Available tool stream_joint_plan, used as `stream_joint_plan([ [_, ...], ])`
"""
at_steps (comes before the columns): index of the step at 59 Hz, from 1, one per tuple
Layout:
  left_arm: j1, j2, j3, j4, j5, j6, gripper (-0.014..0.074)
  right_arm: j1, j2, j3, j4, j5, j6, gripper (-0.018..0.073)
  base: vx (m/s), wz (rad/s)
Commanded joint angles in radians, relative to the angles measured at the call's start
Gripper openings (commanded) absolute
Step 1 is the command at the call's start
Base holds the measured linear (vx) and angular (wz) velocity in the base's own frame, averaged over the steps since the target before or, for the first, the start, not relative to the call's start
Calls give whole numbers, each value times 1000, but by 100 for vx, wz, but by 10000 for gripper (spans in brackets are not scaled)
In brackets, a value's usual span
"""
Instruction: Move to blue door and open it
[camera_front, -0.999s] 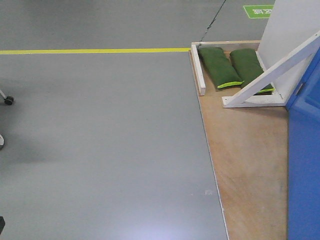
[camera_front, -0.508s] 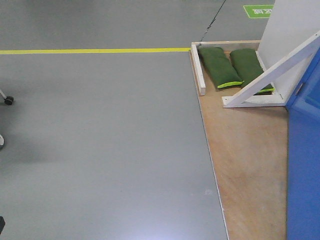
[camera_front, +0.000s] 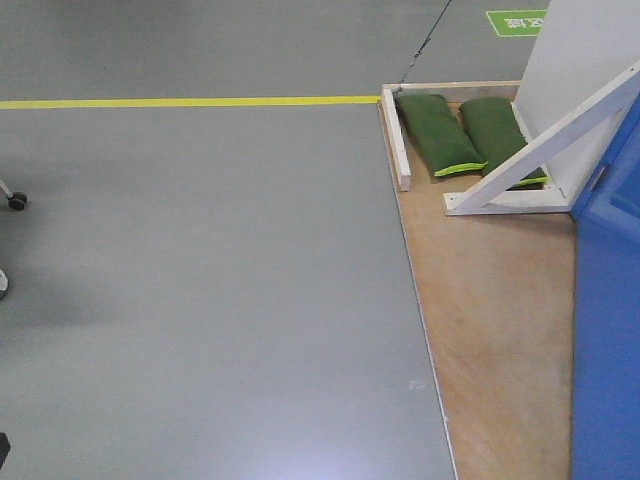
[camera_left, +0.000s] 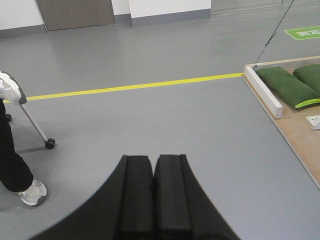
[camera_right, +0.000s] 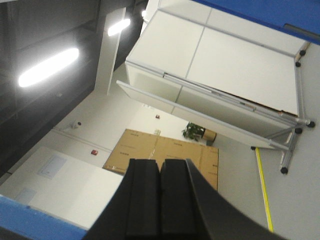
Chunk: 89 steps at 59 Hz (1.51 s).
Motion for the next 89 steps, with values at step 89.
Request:
stream_joint_plan([
  [89, -3, -15, 1, -5, -77, -3, 70, 6, -48, -31, 36, 1140, -17, 2, 0, -1],
])
